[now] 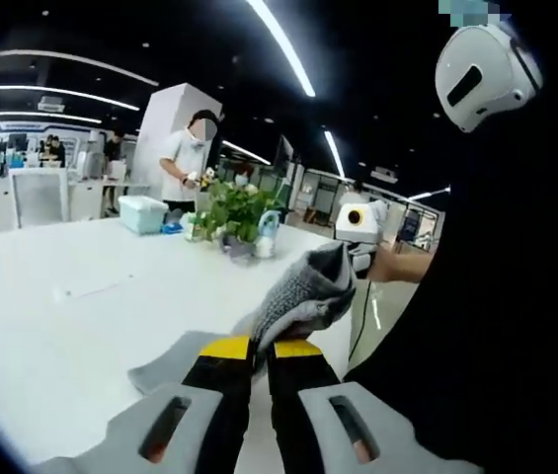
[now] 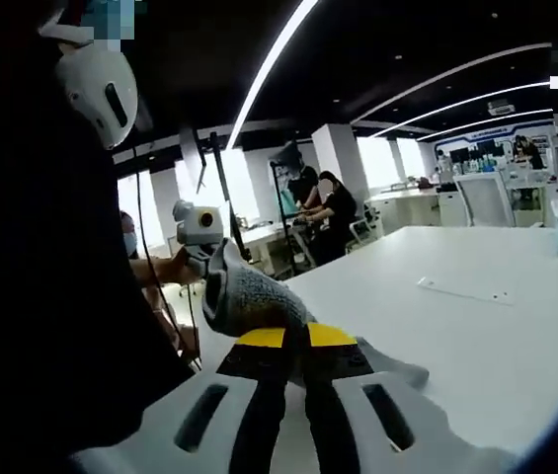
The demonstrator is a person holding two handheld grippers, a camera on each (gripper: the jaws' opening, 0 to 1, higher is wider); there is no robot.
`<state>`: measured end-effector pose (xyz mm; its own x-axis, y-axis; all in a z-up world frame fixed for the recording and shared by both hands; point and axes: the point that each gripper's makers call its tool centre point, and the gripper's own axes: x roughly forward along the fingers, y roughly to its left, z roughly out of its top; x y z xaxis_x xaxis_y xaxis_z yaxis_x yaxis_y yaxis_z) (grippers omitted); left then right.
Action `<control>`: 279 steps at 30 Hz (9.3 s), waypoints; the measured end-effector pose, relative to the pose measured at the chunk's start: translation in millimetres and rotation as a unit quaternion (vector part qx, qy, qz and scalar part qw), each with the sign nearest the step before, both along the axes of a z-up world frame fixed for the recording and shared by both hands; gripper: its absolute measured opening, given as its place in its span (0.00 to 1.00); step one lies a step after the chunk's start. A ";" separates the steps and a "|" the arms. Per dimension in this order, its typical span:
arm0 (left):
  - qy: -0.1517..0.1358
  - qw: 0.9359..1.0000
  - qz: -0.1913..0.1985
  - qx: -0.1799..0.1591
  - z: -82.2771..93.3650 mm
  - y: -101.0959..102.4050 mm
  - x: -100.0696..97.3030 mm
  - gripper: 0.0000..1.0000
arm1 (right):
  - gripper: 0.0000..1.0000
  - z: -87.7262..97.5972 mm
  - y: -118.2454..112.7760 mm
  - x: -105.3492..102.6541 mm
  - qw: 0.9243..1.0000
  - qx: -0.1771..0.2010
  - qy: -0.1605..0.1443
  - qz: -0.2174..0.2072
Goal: Fold the towel on the table until its edges align and the towel forms a compact rectangular stack.
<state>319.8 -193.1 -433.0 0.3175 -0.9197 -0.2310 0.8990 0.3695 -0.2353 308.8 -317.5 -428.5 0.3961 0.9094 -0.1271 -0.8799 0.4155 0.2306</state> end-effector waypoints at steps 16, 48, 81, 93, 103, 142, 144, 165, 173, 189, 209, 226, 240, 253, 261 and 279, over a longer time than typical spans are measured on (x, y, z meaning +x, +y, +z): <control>0.029 0.999 -0.014 -0.020 5.1 -2.4 2.5 0.06 | 0.02 4.6 -2.6 5.2 1.000 0.020 0.012 0.005; 0.196 0.979 0.018 -0.053 -63.6 1.3 31.9 0.06 | 0.02 -68.2 -6.8 34.2 0.981 0.001 0.196 0.000; 0.325 0.941 0.076 -0.061 -130.8 3.0 48.8 0.06 | 0.02 -140.6 -12.2 60.7 0.934 0.031 0.350 -0.064; 0.343 0.931 0.100 -0.076 -142.0 5.2 58.7 0.05 | 0.02 -155.0 -13.2 74.5 0.914 0.067 0.388 -0.101; 0.362 0.921 0.112 -0.087 -150.4 3.5 64.9 0.06 | 0.02 -162.4 -15.1 77.9 0.913 0.062 0.383 -0.122; 0.370 0.916 0.142 -0.069 -170.9 1.5 75.3 0.06 | 0.02 -183.2 -19.4 83.2 0.907 0.052 0.396 -0.131; 0.373 0.914 0.142 -0.070 -173.0 1.3 76.9 0.06 | 0.02 -184.0 -19.6 82.8 0.906 0.053 0.398 -0.131; 0.265 0.955 0.121 -0.054 -168.9 -5.6 84.2 0.08 | 0.04 -189.3 -22.9 96.1 0.926 0.048 0.339 -0.159; 0.243 0.954 0.167 -0.048 -175.2 -0.9 102.6 0.15 | 0.05 -185.4 -30.8 114.4 0.937 0.041 0.291 -0.190; 0.240 0.944 0.226 -0.024 -184.3 6.8 124.9 0.25 | 0.15 -195.7 -33.1 130.8 0.938 0.016 0.272 -0.212; 0.123 0.943 0.309 0.013 -160.7 48.0 148.2 0.21 | 0.14 -180.8 -91.6 153.8 0.919 -0.004 0.212 -0.333; 0.074 0.959 0.270 0.037 -127.4 44.6 125.2 0.01 | 0.00 -122.9 -79.4 129.2 0.953 -0.069 0.069 -0.288; 0.068 0.985 0.146 0.069 -138.0 -4.6 60.6 0.01 | 0.00 -141.1 -28.6 82.4 0.970 -0.176 0.042 -0.163; 0.103 0.986 0.088 0.092 -162.0 -23.3 32.4 0.01 | 0.00 -170.4 5.3 48.2 0.972 -0.212 0.060 -0.083; 0.112 0.982 0.073 0.132 -178.1 -25.4 28.3 0.01 | 0.00 -183.6 4.3 45.5 0.968 -0.227 0.078 -0.078; 0.029 0.975 0.038 0.215 -201.4 -31.7 33.2 0.01 | 0.00 -201.6 5.2 44.9 0.960 -0.236 0.112 -0.098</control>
